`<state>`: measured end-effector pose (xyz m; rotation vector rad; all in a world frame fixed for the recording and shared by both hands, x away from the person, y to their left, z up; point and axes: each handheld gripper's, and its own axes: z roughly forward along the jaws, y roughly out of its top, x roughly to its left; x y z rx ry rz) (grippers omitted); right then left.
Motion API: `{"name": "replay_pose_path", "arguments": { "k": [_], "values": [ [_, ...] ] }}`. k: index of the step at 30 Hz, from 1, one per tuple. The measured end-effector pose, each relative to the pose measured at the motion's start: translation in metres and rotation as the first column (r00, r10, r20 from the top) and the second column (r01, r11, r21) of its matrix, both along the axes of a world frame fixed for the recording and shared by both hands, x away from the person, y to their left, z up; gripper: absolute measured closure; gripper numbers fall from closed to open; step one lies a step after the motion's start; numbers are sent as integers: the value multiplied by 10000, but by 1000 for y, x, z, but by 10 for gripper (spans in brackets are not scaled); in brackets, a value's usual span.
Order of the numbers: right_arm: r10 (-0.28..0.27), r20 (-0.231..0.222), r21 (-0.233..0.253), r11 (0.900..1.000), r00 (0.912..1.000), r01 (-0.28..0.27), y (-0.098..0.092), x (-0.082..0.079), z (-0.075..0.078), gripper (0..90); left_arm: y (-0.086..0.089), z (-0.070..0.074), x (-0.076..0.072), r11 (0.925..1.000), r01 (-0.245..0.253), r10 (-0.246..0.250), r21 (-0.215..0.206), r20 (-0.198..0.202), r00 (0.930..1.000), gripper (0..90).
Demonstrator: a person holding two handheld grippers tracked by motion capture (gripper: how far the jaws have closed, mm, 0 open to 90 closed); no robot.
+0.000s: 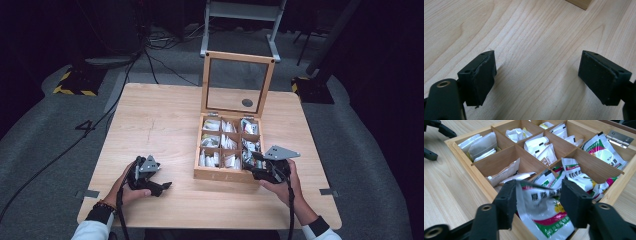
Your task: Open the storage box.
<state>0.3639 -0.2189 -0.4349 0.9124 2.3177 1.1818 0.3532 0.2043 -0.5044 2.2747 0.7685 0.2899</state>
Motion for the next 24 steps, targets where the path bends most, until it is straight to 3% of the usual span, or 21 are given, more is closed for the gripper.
{"name": "replay_pose_path", "arguments": {
  "k": [4, 9, 17, 18, 20, 24],
  "values": [
    [160, 117, -24, 9999, 9998, -160, 1, -5, 2, 423, 0, 0, 0, 10000, 1, -1, 17, 10, 10000, 155],
    [304, 388, -714, 9971, 9988, -276, 11, -8, 1, 352, 0, 0, 0, 10000, 8, -8, 12, 12, 10000, 154],
    [406, 8, -486, 9980, 9992, -406, 7, -3, 1, 382, 0, 0, 0, 10000, 17, -17, -8, 15, 10000, 154],
    [49, 319, -664, 9978, 9995, -28, 4, -3, 1, 413, 0, 0, 0, 10000, 15, -15, -7, 15, 10000, 154],
    [126, 141, -410, 9991, 9998, -120, 1, -1, 2, 392, 0, 0, 0, 10000, 16, -16, -9, 12, 10000, 154],
    [248, 206, -653, 9976, 9995, -234, 7, -3, 1, 360, 0, 0, 0, 10000, 25, -25, -7, 5, 10000, 154]
  ]
}}
